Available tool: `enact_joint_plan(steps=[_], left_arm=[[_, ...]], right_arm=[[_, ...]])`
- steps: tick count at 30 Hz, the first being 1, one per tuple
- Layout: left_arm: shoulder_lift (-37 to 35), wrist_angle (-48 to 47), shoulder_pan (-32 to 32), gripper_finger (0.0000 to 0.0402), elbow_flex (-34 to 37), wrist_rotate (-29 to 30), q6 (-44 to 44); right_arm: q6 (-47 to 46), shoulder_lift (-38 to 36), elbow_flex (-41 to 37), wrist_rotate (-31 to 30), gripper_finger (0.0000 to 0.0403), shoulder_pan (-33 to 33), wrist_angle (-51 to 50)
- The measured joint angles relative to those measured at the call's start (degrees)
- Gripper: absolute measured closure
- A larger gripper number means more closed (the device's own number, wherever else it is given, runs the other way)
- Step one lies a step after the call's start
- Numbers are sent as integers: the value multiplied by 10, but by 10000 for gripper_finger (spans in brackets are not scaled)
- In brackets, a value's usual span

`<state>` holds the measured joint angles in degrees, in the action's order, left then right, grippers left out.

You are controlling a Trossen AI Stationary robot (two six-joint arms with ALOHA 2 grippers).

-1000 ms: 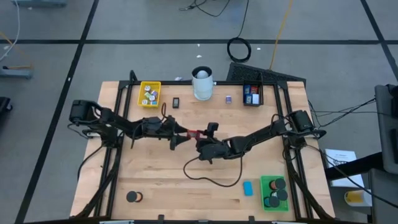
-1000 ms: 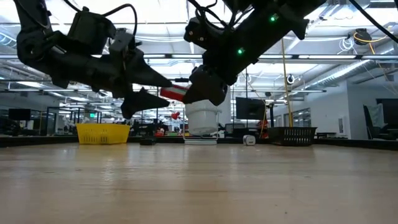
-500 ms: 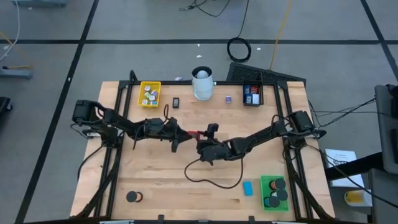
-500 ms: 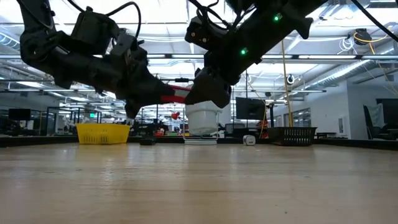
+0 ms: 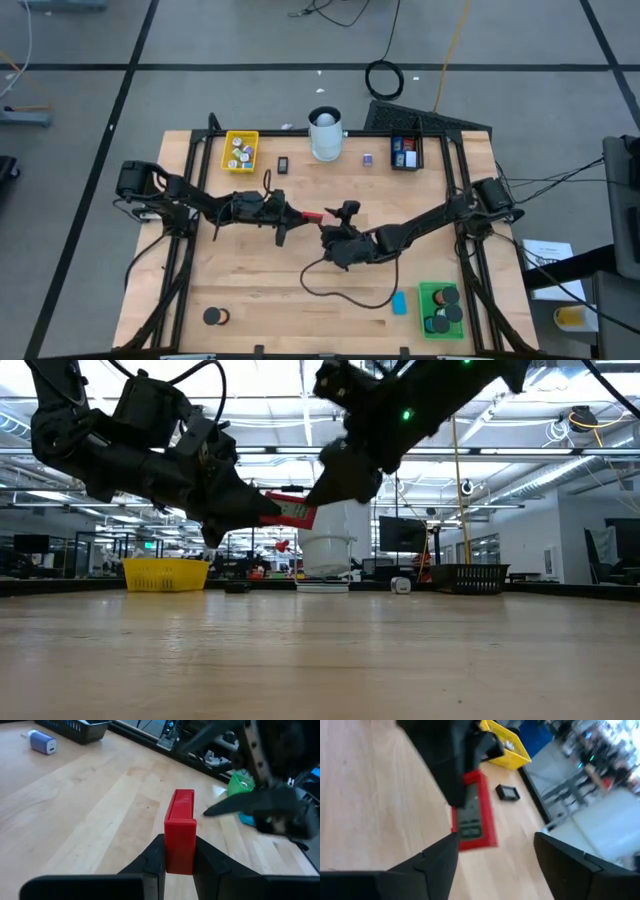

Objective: Pick & Place Office items
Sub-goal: Put the red timer into the black bin

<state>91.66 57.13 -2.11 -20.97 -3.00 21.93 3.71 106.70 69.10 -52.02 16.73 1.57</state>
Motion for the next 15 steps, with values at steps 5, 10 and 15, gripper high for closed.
enact_joint_plan(steps=[5, 10, 15], left_arm=[[0, 0, 5, 336, 0, 2, -16], [0, 7, 17, 336, 0, 16, -38], [0, 26, 27, 336, 0, 20, -55]], right_arm=[[-130, -43, -60, 47, 129, -9, -2], [-181, -59, -210, 174, 132, -37, 309], [-184, -53, -323, 271, 156, -68, 608]])
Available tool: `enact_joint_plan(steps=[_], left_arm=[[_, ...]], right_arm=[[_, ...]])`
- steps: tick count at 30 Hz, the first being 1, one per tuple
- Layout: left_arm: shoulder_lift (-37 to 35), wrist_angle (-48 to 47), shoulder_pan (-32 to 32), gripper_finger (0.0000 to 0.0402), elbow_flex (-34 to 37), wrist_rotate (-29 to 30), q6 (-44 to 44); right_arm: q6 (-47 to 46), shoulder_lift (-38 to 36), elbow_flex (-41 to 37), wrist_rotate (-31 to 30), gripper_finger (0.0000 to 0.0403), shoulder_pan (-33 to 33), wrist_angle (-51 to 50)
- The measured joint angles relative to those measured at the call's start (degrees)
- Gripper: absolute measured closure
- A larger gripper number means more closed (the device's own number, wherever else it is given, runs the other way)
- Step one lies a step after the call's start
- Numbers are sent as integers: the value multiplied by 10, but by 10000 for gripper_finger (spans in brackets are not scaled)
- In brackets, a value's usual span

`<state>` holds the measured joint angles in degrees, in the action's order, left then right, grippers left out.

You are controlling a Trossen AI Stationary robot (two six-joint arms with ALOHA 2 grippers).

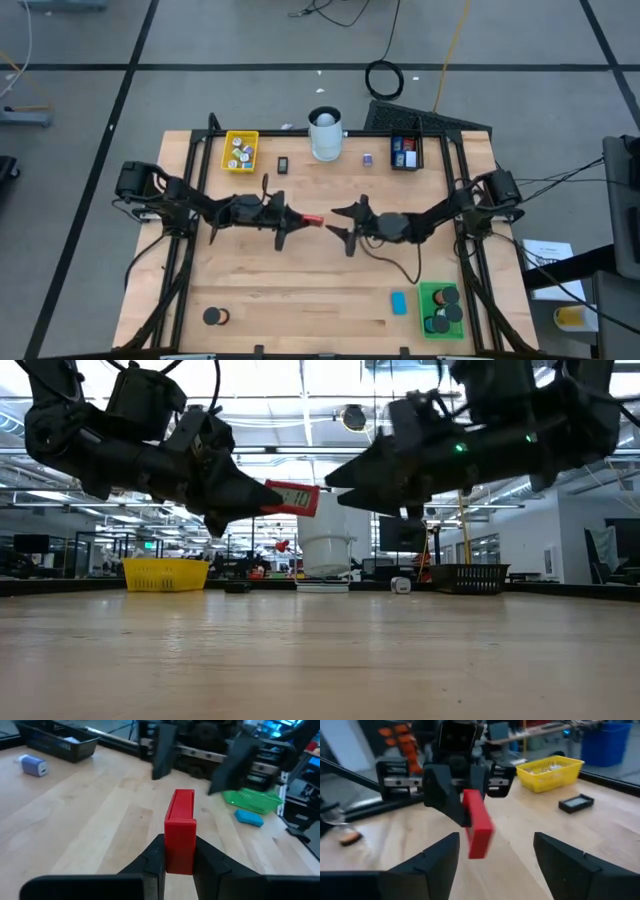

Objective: Pick & Place Office items
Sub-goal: Put the red timer into the black bin

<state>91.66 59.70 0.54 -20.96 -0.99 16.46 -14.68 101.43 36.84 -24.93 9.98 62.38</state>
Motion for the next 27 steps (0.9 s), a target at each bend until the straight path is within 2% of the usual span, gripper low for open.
enact_joint_plan(steps=[4, 11, 15, 27], left_arm=[[0, 23, 8, 336, 0, -1, -9], [0, 46, 18, 336, 0, -4, 23], [0, 46, 18, 336, 0, -6, 32], [0, 54, 17, 336, 0, -9, 26]], right_arm=[[-1, 0, -10, 58, 177, -10, 43], [18, 36, 47, 90, 184, -14, 29], [22, 43, 56, 85, 198, -15, 25], [23, 42, 56, 85, 335, -17, 29]])
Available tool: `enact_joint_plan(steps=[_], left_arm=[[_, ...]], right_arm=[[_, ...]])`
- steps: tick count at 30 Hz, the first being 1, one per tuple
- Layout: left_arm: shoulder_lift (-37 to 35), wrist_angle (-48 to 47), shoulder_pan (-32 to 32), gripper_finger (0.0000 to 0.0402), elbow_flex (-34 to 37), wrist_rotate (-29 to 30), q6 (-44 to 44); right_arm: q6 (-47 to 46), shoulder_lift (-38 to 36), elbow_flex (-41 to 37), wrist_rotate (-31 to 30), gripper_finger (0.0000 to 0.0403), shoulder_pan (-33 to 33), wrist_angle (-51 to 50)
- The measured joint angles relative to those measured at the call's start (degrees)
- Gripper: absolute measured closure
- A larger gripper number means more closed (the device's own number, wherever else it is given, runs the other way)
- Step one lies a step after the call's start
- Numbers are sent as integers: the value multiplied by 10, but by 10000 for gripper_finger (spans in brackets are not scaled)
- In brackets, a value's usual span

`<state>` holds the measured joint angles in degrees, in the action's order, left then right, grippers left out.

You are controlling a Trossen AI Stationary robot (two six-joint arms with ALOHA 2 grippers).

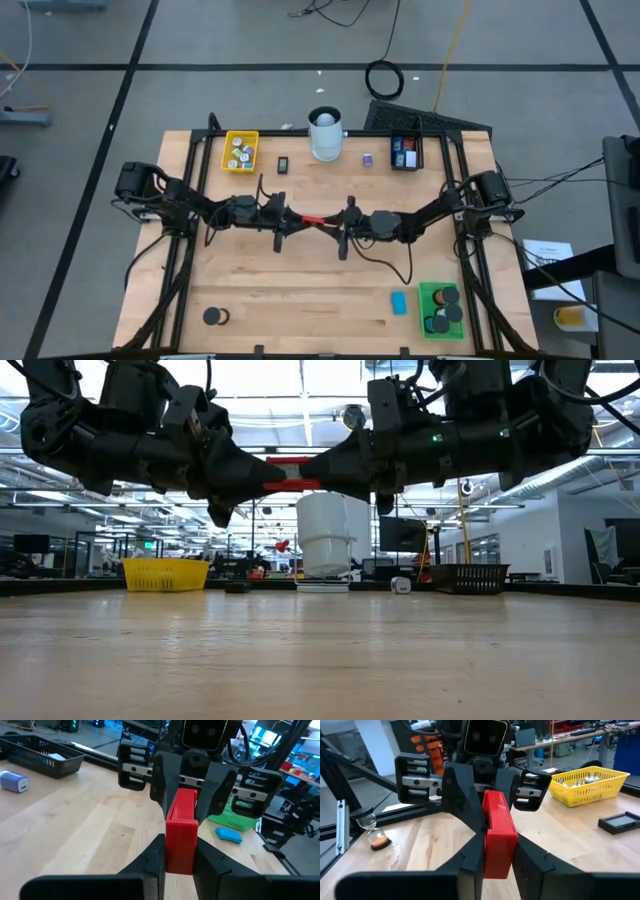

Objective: Pick & Place Office items
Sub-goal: Put the red timer into the black bin

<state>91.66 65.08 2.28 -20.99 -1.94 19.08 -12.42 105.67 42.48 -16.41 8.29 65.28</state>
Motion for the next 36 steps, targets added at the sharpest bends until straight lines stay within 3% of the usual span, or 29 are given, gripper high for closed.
enact_joint_plan(steps=[5, 15, 21, 26, 29, 36], left_arm=[[0, -1, 0, 312, 0, -2, 9], [-11, -45, -6, 157, 0, 22, -8], [-44, -104, -12, 96, 0, 26, -37], [-56, -131, -12, 96, 0, 41, -45], [-56, -131, -12, 114, 0, 48, -46], [-56, -136, -12, 160, 0, 51, -45]], right_arm=[[12, 0, 0, 2, 338, -4, 8], [36, -37, -20, -4, 344, -19, 11], [66, -160, -69, -113, 335, -21, -72], [61, -311, -118, -243, 344, -51, -168], [-9, -383, -147, -304, 341, -111, -256], [-247, -433, -234, -284, 340, -287, -296]])
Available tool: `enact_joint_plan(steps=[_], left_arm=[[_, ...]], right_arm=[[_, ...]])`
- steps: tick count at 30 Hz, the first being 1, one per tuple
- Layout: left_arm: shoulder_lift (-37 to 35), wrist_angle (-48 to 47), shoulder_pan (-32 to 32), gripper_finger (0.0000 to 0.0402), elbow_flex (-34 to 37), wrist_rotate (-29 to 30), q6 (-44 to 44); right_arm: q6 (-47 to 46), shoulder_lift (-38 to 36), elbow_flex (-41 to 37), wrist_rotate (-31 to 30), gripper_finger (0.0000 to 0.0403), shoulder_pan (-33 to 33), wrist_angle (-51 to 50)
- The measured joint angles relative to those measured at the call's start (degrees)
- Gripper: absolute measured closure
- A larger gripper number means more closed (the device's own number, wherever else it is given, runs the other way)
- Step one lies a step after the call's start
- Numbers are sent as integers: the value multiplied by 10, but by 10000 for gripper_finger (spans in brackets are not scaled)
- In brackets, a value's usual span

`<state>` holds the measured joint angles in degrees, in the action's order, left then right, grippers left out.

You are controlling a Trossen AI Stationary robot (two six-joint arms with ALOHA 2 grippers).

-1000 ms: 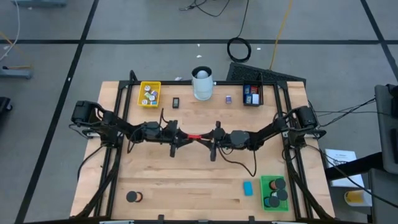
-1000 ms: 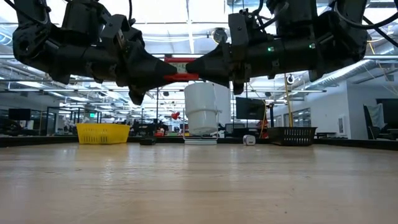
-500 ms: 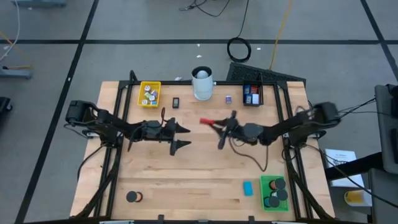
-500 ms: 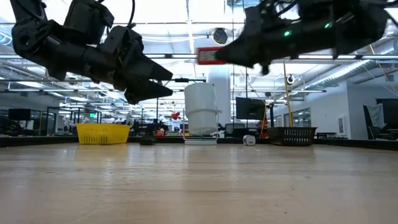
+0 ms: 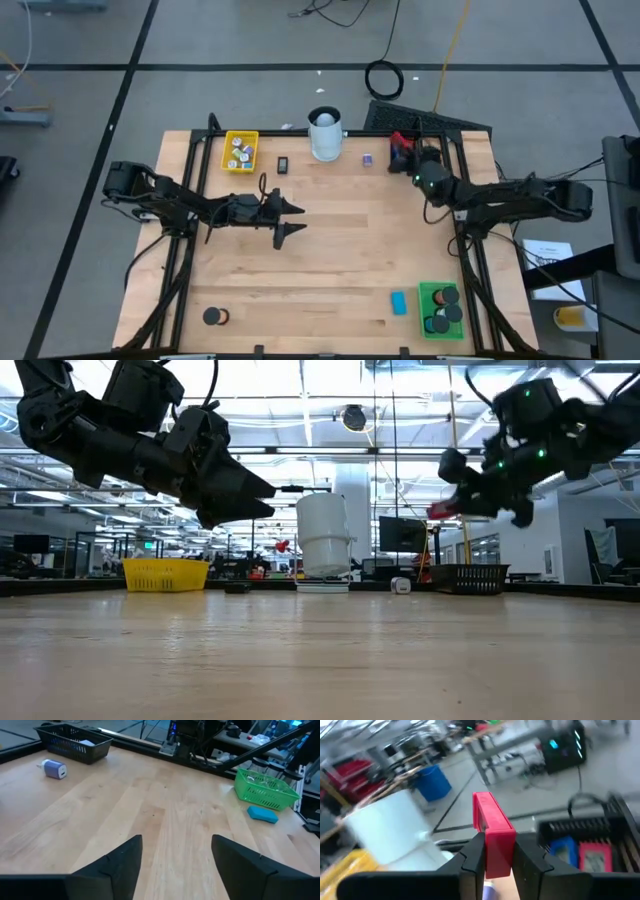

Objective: Pick & Place Office items
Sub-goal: Put the red timer into the black bin, then put the blue timer into the black bin

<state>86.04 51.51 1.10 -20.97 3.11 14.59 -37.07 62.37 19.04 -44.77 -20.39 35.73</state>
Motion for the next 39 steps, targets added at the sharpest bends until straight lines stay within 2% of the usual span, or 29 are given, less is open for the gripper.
enact_joint_plan(steps=[3, 7, 11, 14, 18, 25, 32, 39], left_arm=[[0, 0, -1, 172, 0, 0, 1], [0, 1, -5, 180, 0, 1, 5], [0, 1, -7, 183, 0, 1, 9], [0, 1, -7, 183, 0, 1, 9], [0, -1, -7, 183, 0, 1, 8], [0, -4, -7, 183, 0, 1, 8], [0, -5, -7, 183, 0, 0, 8], [0, -6, -7, 183, 0, 0, 8]], right_arm=[[-74, 0, -13, 16, 340, -36, 7], [-120, 0, -5, 14, 335, -47, -2], [-189, 1, 9, -13, 338, -48, -88], [-258, 22, 12, -30, 340, -55, -141], [-308, 73, 12, -11, 337, -76, -137], [-293, 154, 12, 31, 336, -110, -27], [-282, 171, 12, 29, 315, -119, -25], [-270, 170, 12, 29, 274, -119, -25]])
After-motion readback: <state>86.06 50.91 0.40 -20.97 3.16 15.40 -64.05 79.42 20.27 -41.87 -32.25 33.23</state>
